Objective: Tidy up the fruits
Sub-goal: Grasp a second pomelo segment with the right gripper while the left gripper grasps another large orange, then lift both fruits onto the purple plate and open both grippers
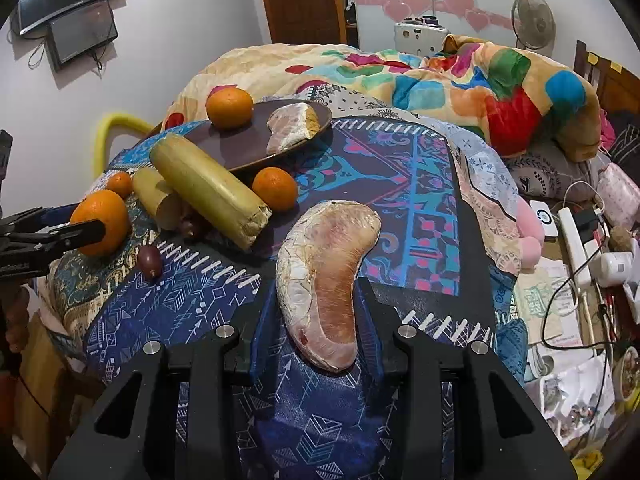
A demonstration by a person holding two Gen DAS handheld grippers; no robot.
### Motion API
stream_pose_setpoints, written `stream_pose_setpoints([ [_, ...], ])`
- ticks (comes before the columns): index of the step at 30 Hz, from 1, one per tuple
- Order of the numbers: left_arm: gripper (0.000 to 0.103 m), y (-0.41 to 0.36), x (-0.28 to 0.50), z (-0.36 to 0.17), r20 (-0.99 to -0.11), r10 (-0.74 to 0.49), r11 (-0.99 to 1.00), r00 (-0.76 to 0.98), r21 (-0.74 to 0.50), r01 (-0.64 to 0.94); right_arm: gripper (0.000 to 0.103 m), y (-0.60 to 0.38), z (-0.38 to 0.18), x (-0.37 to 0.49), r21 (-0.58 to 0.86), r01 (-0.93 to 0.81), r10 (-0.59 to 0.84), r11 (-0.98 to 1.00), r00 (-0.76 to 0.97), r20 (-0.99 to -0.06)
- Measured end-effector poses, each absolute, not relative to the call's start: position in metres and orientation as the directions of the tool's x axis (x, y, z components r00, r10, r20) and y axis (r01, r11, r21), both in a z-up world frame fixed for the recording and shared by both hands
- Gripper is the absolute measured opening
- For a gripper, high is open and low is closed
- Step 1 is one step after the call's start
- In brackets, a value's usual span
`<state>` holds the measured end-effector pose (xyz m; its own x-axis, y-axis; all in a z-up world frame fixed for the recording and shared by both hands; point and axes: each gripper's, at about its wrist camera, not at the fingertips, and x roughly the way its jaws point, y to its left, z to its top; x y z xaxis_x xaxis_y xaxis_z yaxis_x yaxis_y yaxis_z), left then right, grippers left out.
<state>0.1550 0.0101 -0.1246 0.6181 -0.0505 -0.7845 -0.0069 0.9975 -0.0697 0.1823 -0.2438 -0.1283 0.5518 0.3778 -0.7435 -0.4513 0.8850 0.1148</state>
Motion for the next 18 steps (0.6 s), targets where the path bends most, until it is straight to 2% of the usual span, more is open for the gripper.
stream_pose_setpoints([
  [2,0.088,0.009,0.157,-0.127,-0.788,-0.066,0.997,0.613,-0.077,0.009,0.048,-0.242,-0.129,0.184,0.131,-0.450,0.386,0.883,0.538,-0.750],
  [3,0.088,0.008,0.158,-0.128,-0.789,-0.065,0.997,0.611,-0.073,0.013,0.049,-0.240,-0.128,0.186,0.143,-0.455,0.398,0.879,0.533,-0.747],
  [8,0.079,0.005,0.161,-0.128,-0.786,-0.081,0.997,0.612,-0.074,0.037,0.049,-0.232,-0.132,0.192,0.091,-0.446,0.360,0.890,0.567,-0.741],
  [12,0.076,0.005,0.163,-0.131,-0.785,-0.087,0.996,0.613,-0.078,0.042,0.049,-0.228,-0.134,0.190,0.036,-0.448,0.330,0.893,0.599,-0.730],
  [14,0.071,0.005,0.164,-0.132,-0.784,-0.079,0.997,0.616,-0.075,0.033,0.040,-0.228,-0.134,0.189,0.019,-0.442,0.317,0.897,0.612,-0.725],
  [18,0.068,0.008,0.164,-0.131,-0.783,-0.086,0.996,0.616,-0.085,0.031,0.038,-0.235,-0.132,0.191,0.056,-0.435,0.338,0.899,0.605,-0.721],
])
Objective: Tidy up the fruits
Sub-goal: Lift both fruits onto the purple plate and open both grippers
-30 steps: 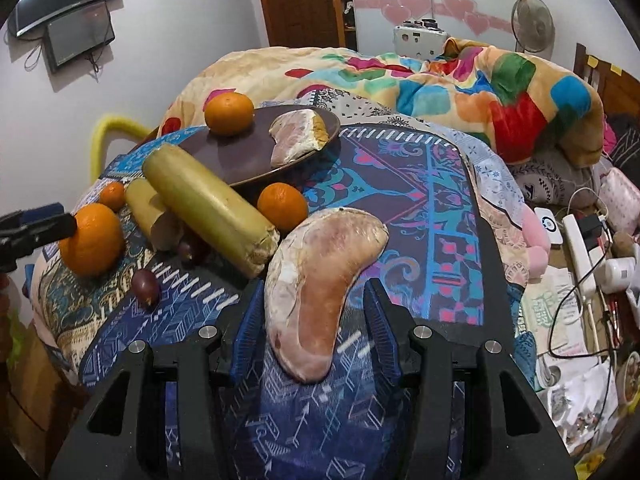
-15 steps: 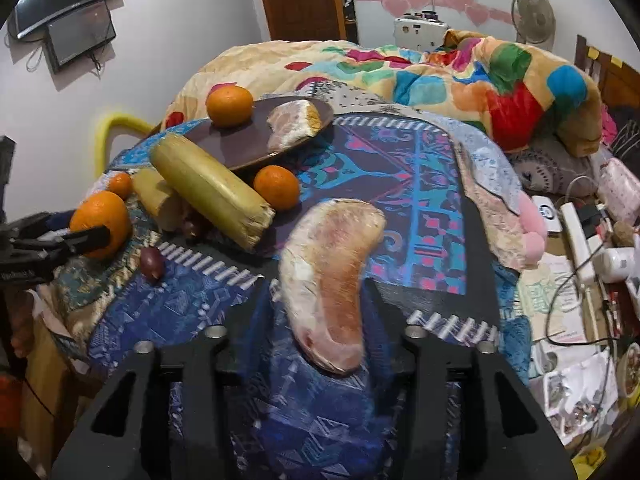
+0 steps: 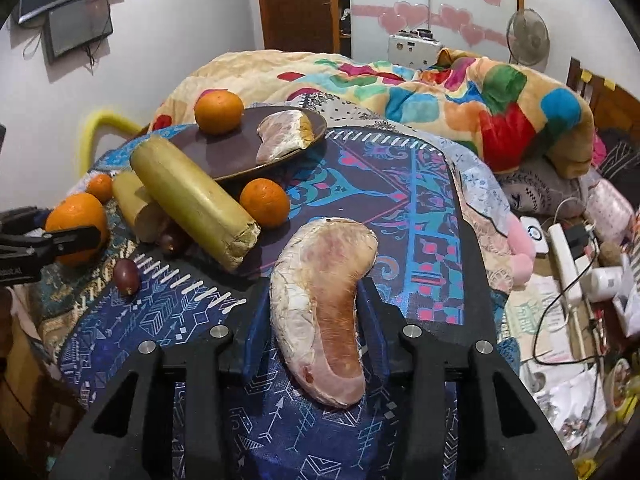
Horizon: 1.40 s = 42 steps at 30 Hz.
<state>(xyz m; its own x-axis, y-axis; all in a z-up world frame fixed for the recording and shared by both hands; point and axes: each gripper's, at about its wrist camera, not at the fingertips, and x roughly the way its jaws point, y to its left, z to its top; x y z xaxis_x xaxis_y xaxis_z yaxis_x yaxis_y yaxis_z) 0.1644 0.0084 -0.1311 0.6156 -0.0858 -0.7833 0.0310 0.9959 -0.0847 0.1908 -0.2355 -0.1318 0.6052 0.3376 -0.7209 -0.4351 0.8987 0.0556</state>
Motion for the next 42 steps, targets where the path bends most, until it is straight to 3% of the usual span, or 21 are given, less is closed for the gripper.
stream_pose_setpoints([
  [7,0.068,0.012,0.163,-0.124,-0.772,-0.099,0.994,0.628,-0.107,0.026,0.037,-0.232,-0.122,0.190,0.075,-0.438,0.357,0.896,0.609,-0.708],
  [29,0.068,0.017,0.200,-0.066,-0.673,-0.096,0.995,0.733,-0.080,0.056,0.037,-0.182,-0.048,0.207,0.007,-0.514,0.437,0.857,0.721,-0.537],
  [42,0.068,0.025,0.241,-0.070,-0.667,-0.107,0.994,0.738,-0.076,0.076,0.037,-0.137,-0.060,0.251,-0.026,-0.539,0.434,0.842,0.704,-0.562],
])
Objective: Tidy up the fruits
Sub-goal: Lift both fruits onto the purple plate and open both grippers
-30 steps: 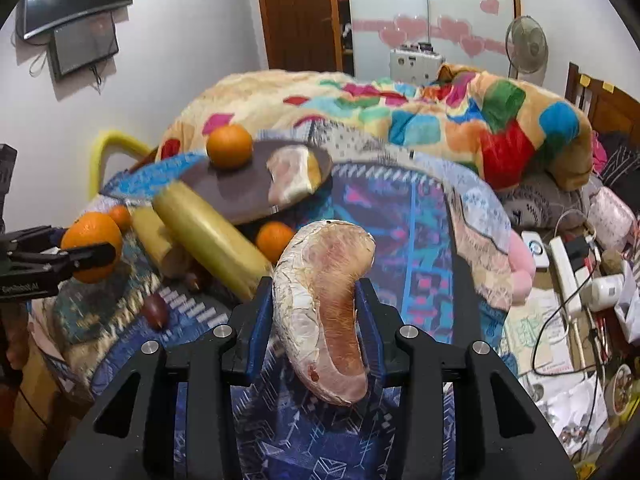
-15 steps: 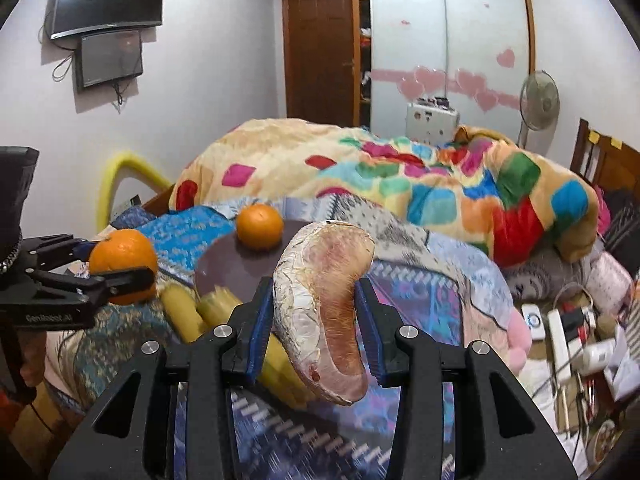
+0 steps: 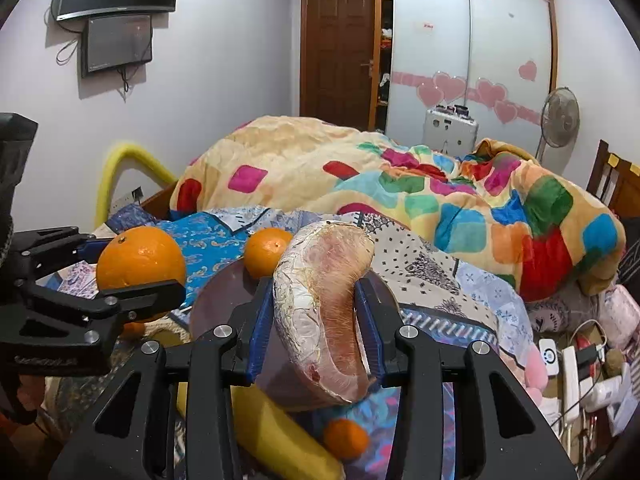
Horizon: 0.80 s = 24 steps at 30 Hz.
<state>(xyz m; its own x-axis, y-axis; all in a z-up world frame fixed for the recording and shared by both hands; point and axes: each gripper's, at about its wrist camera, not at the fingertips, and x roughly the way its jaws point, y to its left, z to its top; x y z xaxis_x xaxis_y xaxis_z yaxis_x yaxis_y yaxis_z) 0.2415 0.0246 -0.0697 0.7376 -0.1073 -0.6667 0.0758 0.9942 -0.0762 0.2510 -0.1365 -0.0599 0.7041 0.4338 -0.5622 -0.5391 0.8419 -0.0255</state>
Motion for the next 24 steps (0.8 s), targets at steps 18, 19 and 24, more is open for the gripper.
stream_pose_setpoints([
  [18,0.068,0.032,0.295,-0.112,-0.761,-0.139,0.990,0.634,-0.100,0.098,0.018,-0.121,-0.086,0.292,-0.012,-0.568,0.418,0.823,0.619,-0.665],
  [19,0.068,0.031,0.296,-0.114,-0.767,-0.144,0.990,0.626,-0.104,0.100,0.018,-0.124,-0.086,0.291,-0.011,-0.566,0.417,0.824,0.620,-0.664],
  [24,0.068,0.023,0.300,-0.117,-0.779,-0.130,0.991,0.614,-0.083,0.105,0.018,-0.130,-0.083,0.289,-0.008,-0.560,0.416,0.828,0.625,-0.660],
])
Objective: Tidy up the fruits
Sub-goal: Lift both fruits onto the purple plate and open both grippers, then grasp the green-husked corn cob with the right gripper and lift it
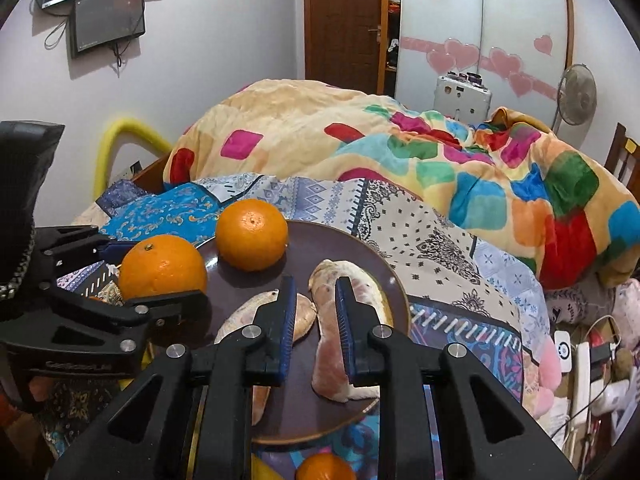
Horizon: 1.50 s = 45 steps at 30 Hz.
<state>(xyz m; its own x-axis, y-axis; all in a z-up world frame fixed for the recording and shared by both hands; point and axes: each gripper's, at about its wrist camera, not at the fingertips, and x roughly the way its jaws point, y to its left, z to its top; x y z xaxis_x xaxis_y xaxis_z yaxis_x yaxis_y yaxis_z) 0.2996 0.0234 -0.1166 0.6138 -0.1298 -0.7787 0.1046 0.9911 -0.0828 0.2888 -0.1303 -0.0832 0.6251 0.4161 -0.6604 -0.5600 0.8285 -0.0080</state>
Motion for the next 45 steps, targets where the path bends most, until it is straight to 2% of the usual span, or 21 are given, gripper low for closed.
stream_pose_setpoints([
  [9,0.070,0.017,0.287,-0.099,-0.743,-0.129,0.991,0.657,-0.073,0.113,0.022,-0.146,-0.082,0.280,0.024,-0.558,0.429,0.829,0.608,-0.669],
  [13,0.072,0.020,0.272,-0.082,-0.716,-0.118,0.993,0.688,-0.066,0.100,0.035,-0.154,-0.075,0.265,0.009,-0.556,0.429,0.831,0.632,-0.645],
  [18,0.072,0.029,0.248,-0.073,-0.718,-0.104,0.995,0.688,-0.072,0.074,0.037,-0.161,-0.066,0.246,0.013,-0.570,0.449,0.822,0.634,-0.630],
  [21,0.072,0.033,0.233,-0.073,-0.724,-0.082,0.997,0.685,-0.058,0.058,0.046,-0.166,-0.065,0.234,0.003,-0.580,0.455,0.814,0.635,-0.624],
  [36,0.072,0.037,0.179,-0.104,-0.764,-0.033,0.999,0.645,-0.030,0.014,0.047,-0.165,-0.094,0.205,0.036,-0.630,0.479,0.775,0.550,-0.684],
  [40,0.080,0.032,0.176,-0.109,-0.762,-0.030,1.000,0.647,-0.017,0.026,0.048,-0.158,-0.103,0.211,0.046,-0.633,0.476,0.773,0.530,-0.702],
  [45,0.081,0.030,0.181,-0.116,-0.767,-0.032,0.999,0.640,-0.028,0.017,0.051,-0.149,-0.110,0.216,0.046,-0.660,0.490,0.750,0.507,-0.709],
])
